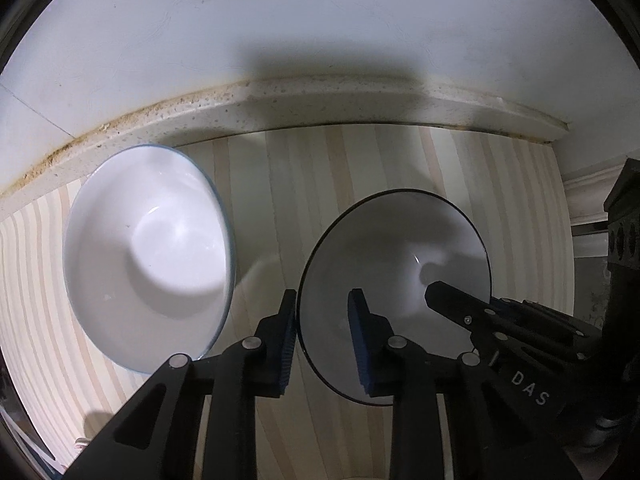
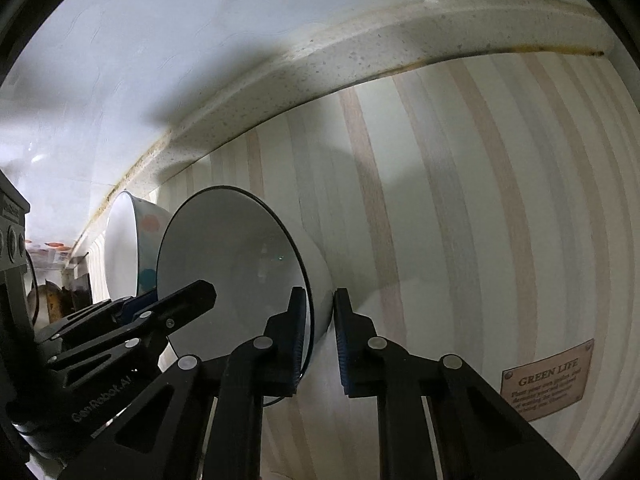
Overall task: Organize plates and bowls
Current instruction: 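Lower the held white bowl into another white bowl with both grippers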
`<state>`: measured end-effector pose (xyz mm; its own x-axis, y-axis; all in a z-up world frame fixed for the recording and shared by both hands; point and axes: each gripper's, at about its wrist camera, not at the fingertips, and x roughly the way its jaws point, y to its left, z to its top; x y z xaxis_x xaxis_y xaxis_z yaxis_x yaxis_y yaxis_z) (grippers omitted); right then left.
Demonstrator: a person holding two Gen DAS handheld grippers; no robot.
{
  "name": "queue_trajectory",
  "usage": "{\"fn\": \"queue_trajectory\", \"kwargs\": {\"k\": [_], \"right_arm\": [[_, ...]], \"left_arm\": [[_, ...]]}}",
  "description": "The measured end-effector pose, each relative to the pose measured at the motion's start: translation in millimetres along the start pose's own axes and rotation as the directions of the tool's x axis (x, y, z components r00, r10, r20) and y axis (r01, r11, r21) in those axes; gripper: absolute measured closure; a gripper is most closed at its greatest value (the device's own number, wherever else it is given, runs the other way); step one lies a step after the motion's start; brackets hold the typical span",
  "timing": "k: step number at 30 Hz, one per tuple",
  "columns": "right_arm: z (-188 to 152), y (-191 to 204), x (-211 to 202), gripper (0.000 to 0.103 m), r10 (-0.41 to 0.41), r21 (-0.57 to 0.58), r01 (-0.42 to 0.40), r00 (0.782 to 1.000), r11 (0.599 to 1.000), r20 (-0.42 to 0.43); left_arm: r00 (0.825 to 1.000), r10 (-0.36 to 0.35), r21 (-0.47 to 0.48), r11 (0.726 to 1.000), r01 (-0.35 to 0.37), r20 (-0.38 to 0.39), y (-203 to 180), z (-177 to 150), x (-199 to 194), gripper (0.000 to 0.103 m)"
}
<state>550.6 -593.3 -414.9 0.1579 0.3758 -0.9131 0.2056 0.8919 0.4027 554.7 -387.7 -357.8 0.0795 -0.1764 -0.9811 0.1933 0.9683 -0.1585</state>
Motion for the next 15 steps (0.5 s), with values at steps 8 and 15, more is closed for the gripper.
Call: {"fn": "queue_trajectory", "kwargs": {"k": [8,15], "right_arm": [[-8.7,1.8,-7.3,0.088,-0.008,-0.011,0.008,1.0,1.0,0.011],[-19.9,7.8,-32.0,0.088,0.003,-0.031,-0.002,0.999,1.0,0.037]], "left_arm": [[0.999,0.004,0.035,0.999,-0.005,0.036,-10.9,-5.0,-14.6,0.08],[0.998,-0.015,0.052,0.999,0.011,0.062,-12.4,-21.0,-39.7,0.08]]}}
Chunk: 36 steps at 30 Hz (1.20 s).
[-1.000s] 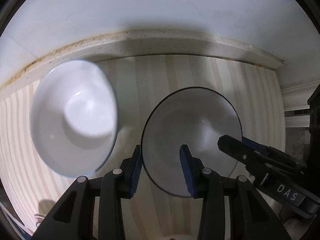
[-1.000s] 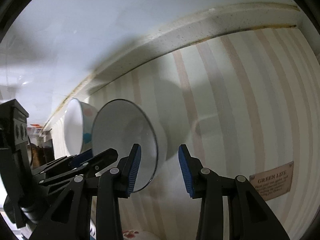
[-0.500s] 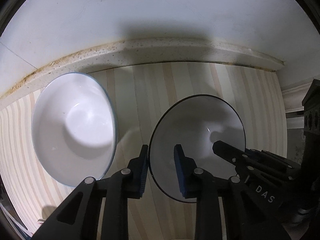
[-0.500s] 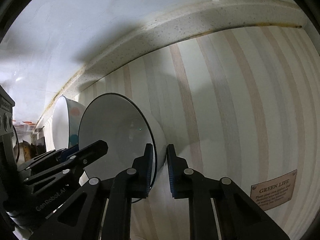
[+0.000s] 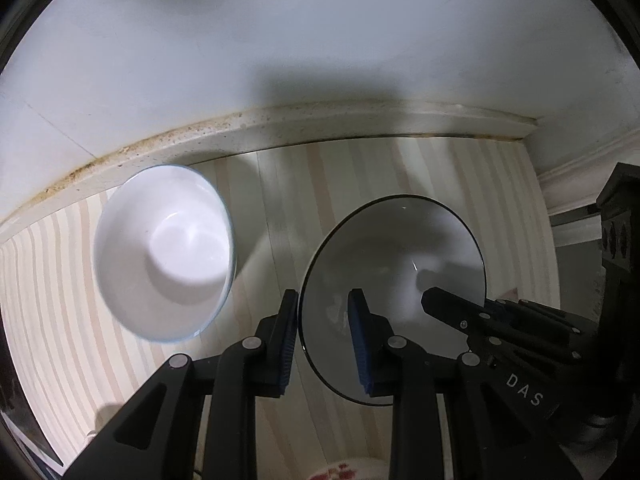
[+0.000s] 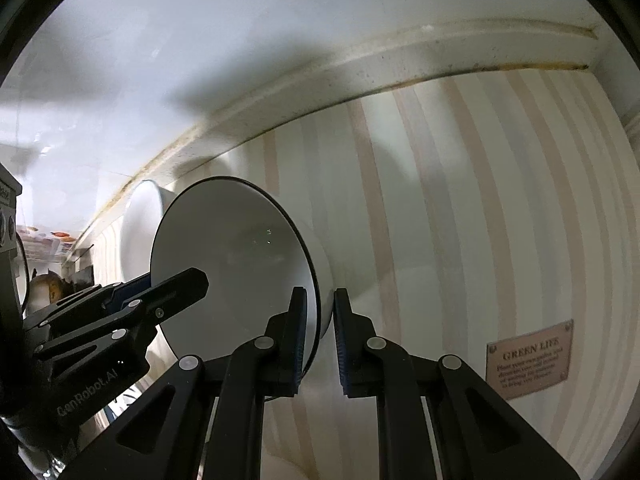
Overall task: Organize plates and bowls
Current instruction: 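Lower the held white bowl into another white bowl with both grippers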
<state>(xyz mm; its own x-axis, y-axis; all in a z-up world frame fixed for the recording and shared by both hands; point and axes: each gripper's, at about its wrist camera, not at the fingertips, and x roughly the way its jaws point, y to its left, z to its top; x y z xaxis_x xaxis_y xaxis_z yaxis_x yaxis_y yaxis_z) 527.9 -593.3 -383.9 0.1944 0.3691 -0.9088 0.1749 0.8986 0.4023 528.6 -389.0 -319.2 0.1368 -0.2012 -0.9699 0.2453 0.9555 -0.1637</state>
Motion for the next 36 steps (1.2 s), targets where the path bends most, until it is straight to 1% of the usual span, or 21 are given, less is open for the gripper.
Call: {"fn": "queue_trajectory", "kwargs": {"k": [7,11,17,22,29,36], "right_arm": [[-21.5,4.3,-33.9,0.088,0.017,-0.016,-0.016,1.0,1.0,0.026],[-42.0,12.9,-50.3,0.088,0.019,-0.025,-0.018,0.999,1.0,0.039],[-80.6,26.0,-70.2,0.088,0.015,-0.033,-0.013,0.999,0.999,0.048],[-121.8,34.6,-80.3,0.088,-0.001,-0.027,0.002,0.999,1.0,0.048],[-180.6,38.1,-78.8,0.088,-0.006,-0.006,0.006,1.0,1.0,0.009],[-219.2,32.0,-61.2,0.088,-0.014,0.017,0.015,0.999,1.0,-0.043]], "left_arm": [[1.0,-0.013,0.022,1.0,0.012,0.028,3.0,-26.0,-27.7,0.08],[0.999,-0.024,0.039,0.999,0.022,0.042,4.4,-45.7,-45.5,0.08],[0.998,-0.033,0.066,0.997,0.03,0.045,3.6,-78.7,-64.9,0.08],[0.999,-0.036,0.096,0.995,0.032,0.039,3.9,-112.5,-74.3,0.08],[0.999,-0.045,0.111,0.993,0.044,0.001,5.9,-149.0,-71.6,0.08],[0.997,-0.044,0.118,0.992,0.05,-0.056,5.0,-171.0,-53.7,0.08]]}}
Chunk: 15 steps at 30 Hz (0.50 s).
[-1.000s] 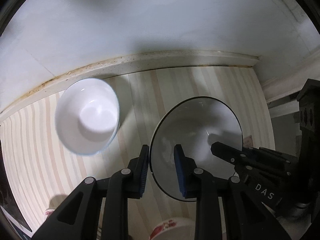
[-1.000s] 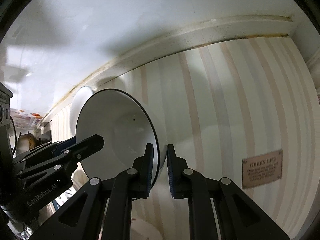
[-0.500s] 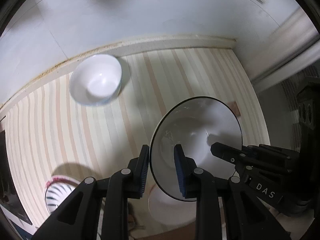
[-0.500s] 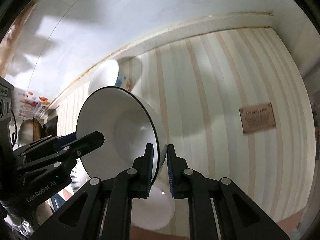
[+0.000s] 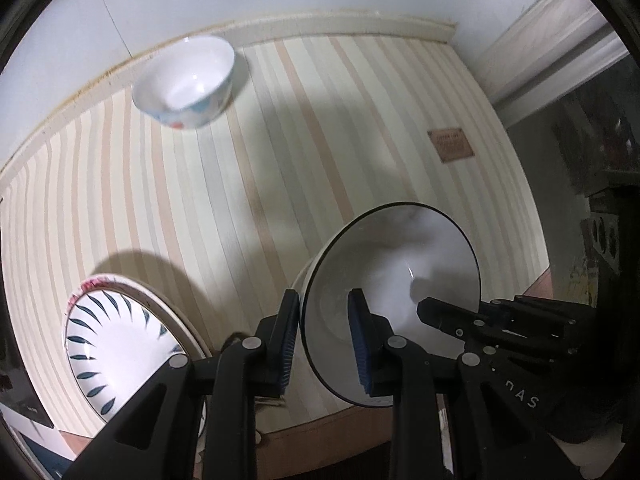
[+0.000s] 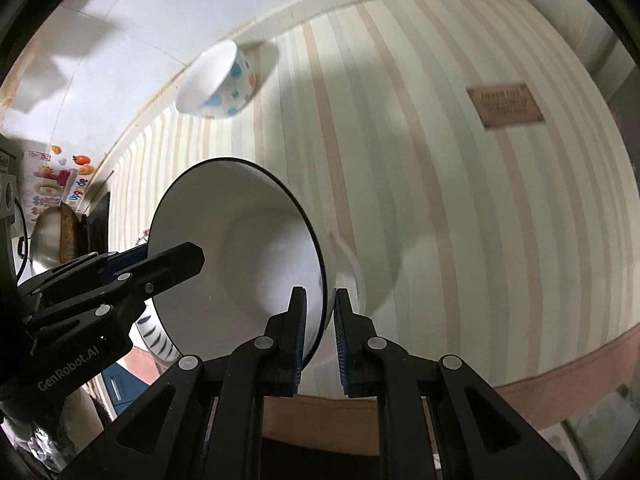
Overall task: Organize plates and bowls
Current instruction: 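Lower the held white bowl into another white bowl with both grippers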
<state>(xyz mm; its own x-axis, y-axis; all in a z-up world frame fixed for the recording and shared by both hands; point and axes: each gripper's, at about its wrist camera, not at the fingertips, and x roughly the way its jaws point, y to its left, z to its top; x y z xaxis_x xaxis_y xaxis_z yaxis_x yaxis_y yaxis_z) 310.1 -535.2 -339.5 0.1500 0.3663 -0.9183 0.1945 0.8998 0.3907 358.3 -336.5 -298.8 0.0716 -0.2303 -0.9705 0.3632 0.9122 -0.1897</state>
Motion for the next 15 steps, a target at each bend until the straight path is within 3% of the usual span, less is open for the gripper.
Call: {"fn": "queue_trajectory", "kwargs": {"k": [15], "right_arm": [[-9.6,0.0,33.7,0.087,-0.017,0.007,0.017,0.998,1.0,-0.065]], "left_arm": [[0.997,0.058,0.024,0.998,-0.056,-0.057,-1.7,-5.6,24.0,0.08]]}}
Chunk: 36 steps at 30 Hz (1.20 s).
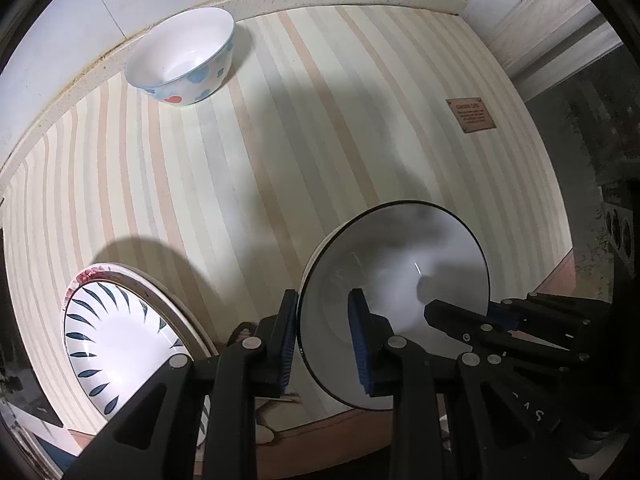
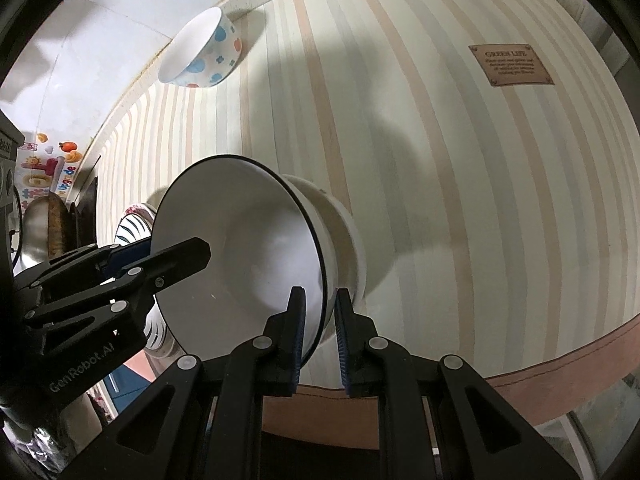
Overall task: Organize plates and bowls
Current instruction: 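Lower the held white bowl into another white bowl with both grippers, then open both grippers and release the nested bowl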
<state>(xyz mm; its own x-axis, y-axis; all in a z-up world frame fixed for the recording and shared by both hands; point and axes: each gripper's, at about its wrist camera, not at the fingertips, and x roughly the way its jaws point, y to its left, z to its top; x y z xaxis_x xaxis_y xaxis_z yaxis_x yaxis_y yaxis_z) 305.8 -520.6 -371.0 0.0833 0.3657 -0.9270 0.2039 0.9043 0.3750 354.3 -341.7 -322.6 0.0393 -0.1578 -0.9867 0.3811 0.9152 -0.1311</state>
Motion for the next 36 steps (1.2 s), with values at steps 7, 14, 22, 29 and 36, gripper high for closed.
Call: {"fn": "queue_trajectory", "kwargs": {"k": [7,14,22,29,36], "right_arm": [[3.2,2.1,6.4,0.086,-0.005,-0.002,0.004,1.0,1.0,-0.014],[8.0,2.6,6.1,0.086,-0.022,-0.004,0.022,1.0,1.0,-0.013],[11.1,1.9,3.0,0.083,-0.016,0.015,0.016,1.0,1.0,-0.011],[11.1,-0.3,-2.5,0.082,-0.011,0.031,0.011,1.0,0.999,-0.006],[11.9,-2.7,-4.6,0.08,-0.025,0.019,0.025,1.0,1.0,-0.017]], "left_arm": [[1.0,0.013,0.006,1.0,-0.013,-0.018,0.5,0.1,6.7,0.08],[0.999,0.025,0.009,1.0,-0.025,-0.03,-1.6,0.6,12.2,0.08],[0.999,0.016,-0.003,1.0,-0.016,-0.047,-0.6,0.0,18.4,0.08],[0.999,-0.005,-0.014,1.0,0.005,-0.045,0.7,2.2,13.7,0.08],[0.999,-0.02,-0.012,1.0,0.019,-0.039,0.3,3.4,8.1,0.08]]}}
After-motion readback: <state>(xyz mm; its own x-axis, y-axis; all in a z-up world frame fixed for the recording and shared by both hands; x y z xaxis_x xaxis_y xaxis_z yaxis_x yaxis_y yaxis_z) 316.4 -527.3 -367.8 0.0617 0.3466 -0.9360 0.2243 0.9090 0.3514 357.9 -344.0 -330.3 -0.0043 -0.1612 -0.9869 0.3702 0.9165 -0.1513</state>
